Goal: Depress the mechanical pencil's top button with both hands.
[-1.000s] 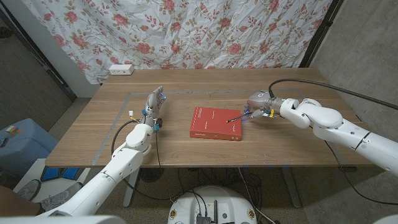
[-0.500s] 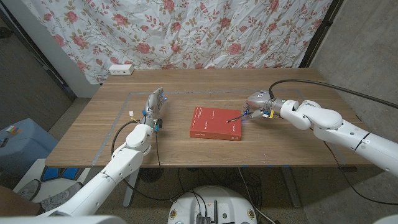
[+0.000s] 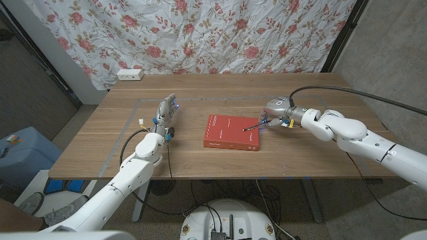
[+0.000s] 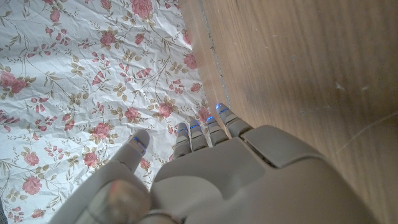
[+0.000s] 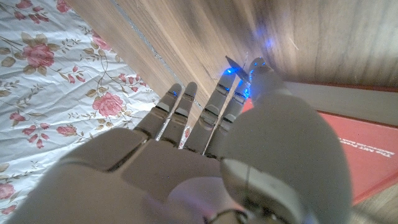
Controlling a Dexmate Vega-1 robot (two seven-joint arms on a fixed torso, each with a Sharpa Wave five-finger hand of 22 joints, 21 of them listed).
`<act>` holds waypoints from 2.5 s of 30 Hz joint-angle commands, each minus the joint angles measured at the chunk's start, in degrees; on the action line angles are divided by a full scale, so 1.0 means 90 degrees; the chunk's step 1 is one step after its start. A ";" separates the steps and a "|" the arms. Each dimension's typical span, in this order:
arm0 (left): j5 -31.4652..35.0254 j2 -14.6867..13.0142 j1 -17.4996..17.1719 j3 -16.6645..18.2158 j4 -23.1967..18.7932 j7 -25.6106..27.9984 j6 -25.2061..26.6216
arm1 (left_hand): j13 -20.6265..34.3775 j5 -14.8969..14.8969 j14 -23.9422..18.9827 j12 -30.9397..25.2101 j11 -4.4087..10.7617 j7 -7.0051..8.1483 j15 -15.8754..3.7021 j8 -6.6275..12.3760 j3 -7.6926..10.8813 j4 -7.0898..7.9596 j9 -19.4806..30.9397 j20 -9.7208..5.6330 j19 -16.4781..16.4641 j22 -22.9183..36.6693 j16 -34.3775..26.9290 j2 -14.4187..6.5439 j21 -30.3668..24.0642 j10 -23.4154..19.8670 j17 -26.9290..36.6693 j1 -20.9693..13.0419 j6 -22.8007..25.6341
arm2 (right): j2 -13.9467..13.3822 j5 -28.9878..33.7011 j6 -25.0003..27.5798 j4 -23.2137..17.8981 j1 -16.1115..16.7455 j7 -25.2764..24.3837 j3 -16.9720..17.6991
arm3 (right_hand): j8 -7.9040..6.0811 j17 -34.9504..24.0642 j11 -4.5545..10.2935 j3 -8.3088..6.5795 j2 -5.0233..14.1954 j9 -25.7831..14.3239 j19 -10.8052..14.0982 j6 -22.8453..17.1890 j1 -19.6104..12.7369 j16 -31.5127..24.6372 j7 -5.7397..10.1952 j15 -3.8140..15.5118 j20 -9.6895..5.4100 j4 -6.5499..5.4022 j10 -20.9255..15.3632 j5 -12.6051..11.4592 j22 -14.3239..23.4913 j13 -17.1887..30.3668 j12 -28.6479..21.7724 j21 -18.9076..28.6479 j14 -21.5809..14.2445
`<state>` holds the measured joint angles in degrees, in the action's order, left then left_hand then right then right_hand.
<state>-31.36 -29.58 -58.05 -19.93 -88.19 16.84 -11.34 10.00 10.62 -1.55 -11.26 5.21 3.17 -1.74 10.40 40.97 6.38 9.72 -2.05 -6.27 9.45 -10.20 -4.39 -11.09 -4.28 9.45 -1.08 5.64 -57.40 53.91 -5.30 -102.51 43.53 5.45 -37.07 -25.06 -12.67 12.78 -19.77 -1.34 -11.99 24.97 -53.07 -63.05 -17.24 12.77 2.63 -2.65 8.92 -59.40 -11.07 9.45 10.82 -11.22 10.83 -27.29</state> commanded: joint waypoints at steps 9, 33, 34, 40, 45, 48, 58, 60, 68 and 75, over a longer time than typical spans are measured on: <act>-0.0004 0.0042 0.0047 -0.0024 0.0083 -0.0018 -0.0035 | 0.0011 0.0051 -0.0027 0.0023 0.0028 0.0012 -0.0483 -0.0003 0.0009 0.0036 0.0020 -0.0149 -0.0051 0.0036 0.0007 -0.0409 -0.0005 -0.0040 0.0030 0.0059 0.0059 | -0.0032 0.0008 -0.0069 0.0021 0.0016 -0.0181 -0.0010 | -0.0129 -0.0043 -0.0001 0.0165 0.0131 -0.0044 0.0105 -0.0281 0.0088 -0.0127 -0.0005 0.0974 -0.0223 -0.0062 -0.0267 0.0006 0.0034 0.0029 -0.0047 0.0042 -0.0182; 0.0006 0.0010 0.0007 -0.0025 -0.0017 0.0040 0.0049 | 0.0011 0.0053 -0.0029 0.0026 0.0030 0.0012 -0.0487 -0.0005 0.0011 0.0050 0.0020 -0.0144 -0.0055 0.0037 0.0009 -0.0406 0.0002 -0.0046 0.0029 0.0057 0.0061 | -0.0036 0.0100 -0.0223 0.0128 -0.0092 -0.0327 -0.0019 | -0.0324 -0.0131 -0.0011 0.0403 0.0462 -0.0073 0.0116 -0.0685 0.0269 -0.0304 -0.0006 0.1004 -0.0269 -0.0149 -0.0619 0.0033 0.0041 0.0040 -0.0051 0.0037 -0.0348; 0.0005 0.0019 0.0013 -0.0025 0.0010 0.0008 -0.0002 | 0.0011 0.0053 -0.0031 0.0027 0.0028 0.0011 -0.0485 -0.0005 0.0012 0.0051 0.0020 -0.0147 -0.0055 0.0037 0.0009 -0.0406 0.0002 -0.0044 0.0029 0.0057 0.0061 | -0.0039 0.0094 -0.0228 0.0128 -0.0099 -0.0316 -0.0016 | -0.0326 -0.0132 -0.0011 0.0406 0.0463 -0.0073 0.0118 -0.0689 0.0268 -0.0306 -0.0006 0.1006 -0.0270 -0.0147 -0.0627 0.0034 0.0041 0.0041 -0.0052 0.0038 -0.0349; 0.0014 -0.0006 0.0034 -0.0023 -0.0025 0.0030 0.0067 | 0.0011 0.0054 -0.0032 0.0026 0.0024 0.0007 -0.0485 -0.0005 0.0013 0.0053 0.0020 -0.0145 -0.0055 0.0037 0.0009 -0.0407 0.0004 -0.0049 0.0029 0.0056 0.0064 | -0.0055 -0.0007 -0.0217 0.0118 -0.0070 -0.0348 0.0040 | -0.0335 -0.0143 -0.0012 0.0428 0.0489 -0.0069 0.0124 -0.0713 0.0271 -0.0332 -0.0006 0.1008 -0.0285 -0.0140 -0.0683 0.0038 0.0041 0.0044 -0.0059 0.0040 -0.0369; 0.0044 -0.0039 0.0024 -0.0011 -0.0106 0.0083 0.0113 | 0.0011 0.0055 -0.0035 0.0028 0.0025 0.0007 -0.0481 -0.0003 0.0015 0.0055 0.0020 -0.0148 -0.0058 0.0037 0.0009 -0.0408 0.0004 -0.0047 0.0028 0.0055 0.0069 | -0.0110 -0.0180 -0.0162 0.0043 0.0033 -0.0382 0.0145 | -0.0340 -0.0150 -0.0011 0.0447 0.0500 -0.0066 0.0129 -0.0729 0.0276 -0.0346 -0.0006 0.1005 -0.0297 -0.0134 -0.0712 0.0042 0.0041 0.0044 -0.0059 0.0041 -0.0376; 0.0064 -0.0090 -0.0009 0.0000 -0.0227 0.0137 0.0199 | 0.0011 0.0055 -0.0031 0.0031 0.0027 0.0005 -0.0481 -0.0006 0.0017 0.0054 0.0020 -0.0152 -0.0055 0.0037 0.0011 -0.0409 0.0006 -0.0041 0.0027 0.0052 0.0062 | -0.0148 -0.0298 -0.0109 -0.0010 0.0103 -0.0379 0.0220 | -0.0342 -0.0155 -0.0011 0.0456 0.0509 -0.0064 0.0126 -0.0737 0.0281 -0.0356 -0.0006 0.1004 -0.0308 -0.0132 -0.0726 0.0044 0.0041 0.0044 -0.0058 0.0040 -0.0381; 0.0188 -0.0232 -0.0127 0.0032 -0.0627 0.0327 0.0398 | 0.0010 0.0052 -0.0022 0.0031 0.0049 0.0019 -0.0487 -0.0009 0.0028 -0.0031 0.0018 -0.0162 -0.0053 0.0034 0.0026 -0.0376 0.0012 -0.0046 0.0008 -0.0003 0.0058 | -0.0172 -0.0640 0.0008 -0.0059 0.0245 -0.0508 0.0420 | -0.0348 -0.0163 -0.0012 0.0483 0.0524 -0.0060 0.0134 -0.0760 0.0283 -0.0370 -0.0005 0.1005 -0.0322 -0.0121 -0.0757 0.0049 0.0041 0.0044 -0.0052 0.0043 -0.0375; 0.0237 -0.0281 -0.0135 0.0028 -0.0707 0.0329 0.0428 | 0.0009 0.0049 -0.0019 0.0030 0.0055 0.0032 -0.0489 -0.0006 0.0029 -0.0074 0.0017 -0.0169 -0.0055 0.0031 0.0029 -0.0360 0.0013 -0.0051 0.0002 -0.0029 0.0067 | -0.0170 -0.0738 0.0002 -0.0059 0.0260 -0.0533 0.0457 | -0.0349 -0.0164 -0.0012 0.0487 0.0526 -0.0059 0.0135 -0.0763 0.0281 -0.0372 -0.0005 0.1008 -0.0319 -0.0117 -0.0763 0.0050 0.0041 0.0044 -0.0052 0.0043 -0.0373; 0.0307 -0.0408 -0.0101 0.0014 -0.0920 0.0180 0.0460 | 0.0006 0.0028 0.0000 0.0028 0.0079 0.0070 -0.0511 -0.0005 0.0029 -0.0262 0.0014 -0.0185 -0.0041 0.0023 0.0039 -0.0288 0.0028 -0.0068 -0.0010 -0.0125 0.0076 | -0.0128 -0.1036 0.0079 -0.0083 0.0325 -0.0652 0.0588 | -0.0355 -0.0169 -0.0012 0.0509 0.0535 -0.0056 0.0147 -0.0785 0.0283 -0.0381 -0.0005 0.1006 -0.0328 -0.0108 -0.0791 0.0052 0.0041 0.0045 -0.0049 0.0047 -0.0362; 0.0368 -0.0565 0.0056 -0.0052 -0.1092 -0.0033 0.0653 | 0.0005 -0.0001 0.0035 0.0032 0.0100 0.0105 -0.0538 -0.0001 0.0028 -0.0491 0.0012 -0.0204 -0.0016 0.0015 0.0045 -0.0208 0.0047 -0.0067 -0.0011 -0.0234 0.0091 | -0.0090 -0.1332 0.0125 -0.0067 0.0372 -0.0734 0.0690 | -0.0358 -0.0175 -0.0012 0.0533 0.0543 -0.0052 0.0150 -0.0799 0.0291 -0.0394 -0.0003 0.0997 -0.0335 -0.0104 -0.0810 0.0055 0.0041 0.0045 -0.0043 0.0046 -0.0359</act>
<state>-28.86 -32.93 -58.84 -19.79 -95.52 18.53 -7.28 9.86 10.62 -1.54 -11.03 5.73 3.79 -1.74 10.40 41.07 2.59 9.72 -2.05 -6.27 9.45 -9.93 -4.58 -10.73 -4.81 9.33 -2.43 6.26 -58.71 45.57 -4.96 -103.11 46.08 0.02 -32.33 -28.06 -13.98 12.49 -15.35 2.98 -12.38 25.68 -59.59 -60.57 -20.56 12.82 2.87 -2.56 7.97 -66.23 -10.58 9.75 11.08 -11.47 10.83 -30.31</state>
